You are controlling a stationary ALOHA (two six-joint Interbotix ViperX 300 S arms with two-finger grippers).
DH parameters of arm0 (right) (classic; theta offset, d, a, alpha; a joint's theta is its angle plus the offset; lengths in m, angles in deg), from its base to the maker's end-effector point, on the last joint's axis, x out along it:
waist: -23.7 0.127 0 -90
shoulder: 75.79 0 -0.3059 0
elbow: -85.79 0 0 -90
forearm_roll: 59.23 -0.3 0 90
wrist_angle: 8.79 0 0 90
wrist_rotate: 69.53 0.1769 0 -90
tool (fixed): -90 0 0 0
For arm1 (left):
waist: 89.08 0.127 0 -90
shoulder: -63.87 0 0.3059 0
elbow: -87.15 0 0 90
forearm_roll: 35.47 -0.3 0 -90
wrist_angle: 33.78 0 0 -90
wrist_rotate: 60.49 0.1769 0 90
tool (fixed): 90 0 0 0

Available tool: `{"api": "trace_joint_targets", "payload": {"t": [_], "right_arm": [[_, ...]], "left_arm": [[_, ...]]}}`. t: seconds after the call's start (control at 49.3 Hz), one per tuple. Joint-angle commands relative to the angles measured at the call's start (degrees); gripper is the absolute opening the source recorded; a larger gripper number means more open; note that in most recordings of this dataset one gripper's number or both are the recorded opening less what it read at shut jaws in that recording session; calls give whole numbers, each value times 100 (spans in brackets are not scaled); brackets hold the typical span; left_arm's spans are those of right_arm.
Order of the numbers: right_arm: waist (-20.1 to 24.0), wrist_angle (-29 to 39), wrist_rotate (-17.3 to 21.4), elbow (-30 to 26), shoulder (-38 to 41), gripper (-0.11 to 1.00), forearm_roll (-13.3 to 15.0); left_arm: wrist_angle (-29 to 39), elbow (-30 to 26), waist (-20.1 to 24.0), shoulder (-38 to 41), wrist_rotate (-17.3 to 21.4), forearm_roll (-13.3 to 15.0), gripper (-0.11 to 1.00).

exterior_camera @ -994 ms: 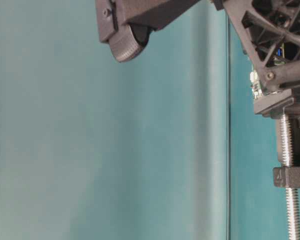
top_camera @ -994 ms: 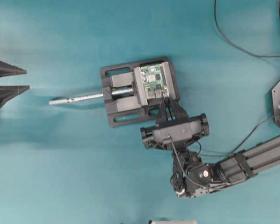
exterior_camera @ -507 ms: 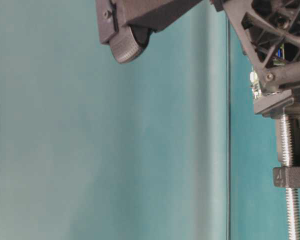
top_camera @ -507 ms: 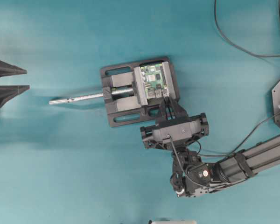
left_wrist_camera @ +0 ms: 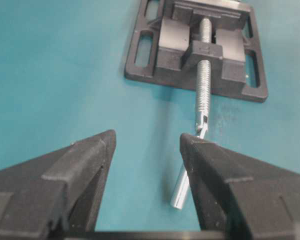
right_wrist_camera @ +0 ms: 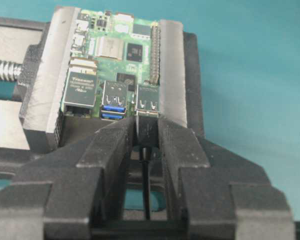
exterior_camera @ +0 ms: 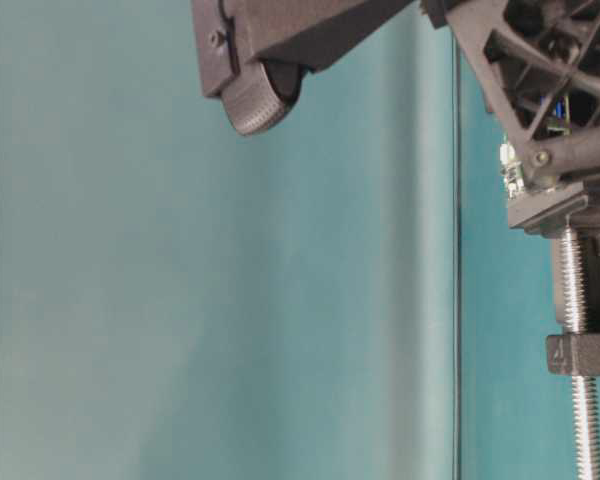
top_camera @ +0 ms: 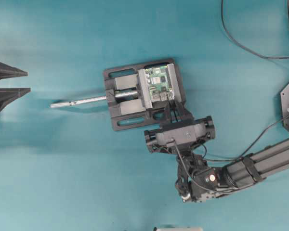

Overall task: Insert the USB into the fixed PCB.
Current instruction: 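Open the right gripper and withdraw it to the right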

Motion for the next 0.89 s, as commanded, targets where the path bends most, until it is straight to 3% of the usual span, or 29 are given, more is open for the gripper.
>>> {"api": "trace_joint_targets", "payload": {"t": [0.0,0.081,0.365,0.588,0.872], "right_arm": [[-132,-18,18,-35,-237,37,62],[-114,-26,18,-44,-237,43,62],[79,-167,-35,-105,-255,43,18],[360,-149,-220,-237,-360,43,-193],[431,62,-193,79,-615,44,-202]], "left_arm": [[-53,-62,18,53,-35,-18,72],[-44,-62,18,44,-35,-18,72],[-53,-62,18,44,-35,-18,72],[-53,-53,18,44,-35,-18,72],[-53,-53,18,44,-35,-18,72]]}}
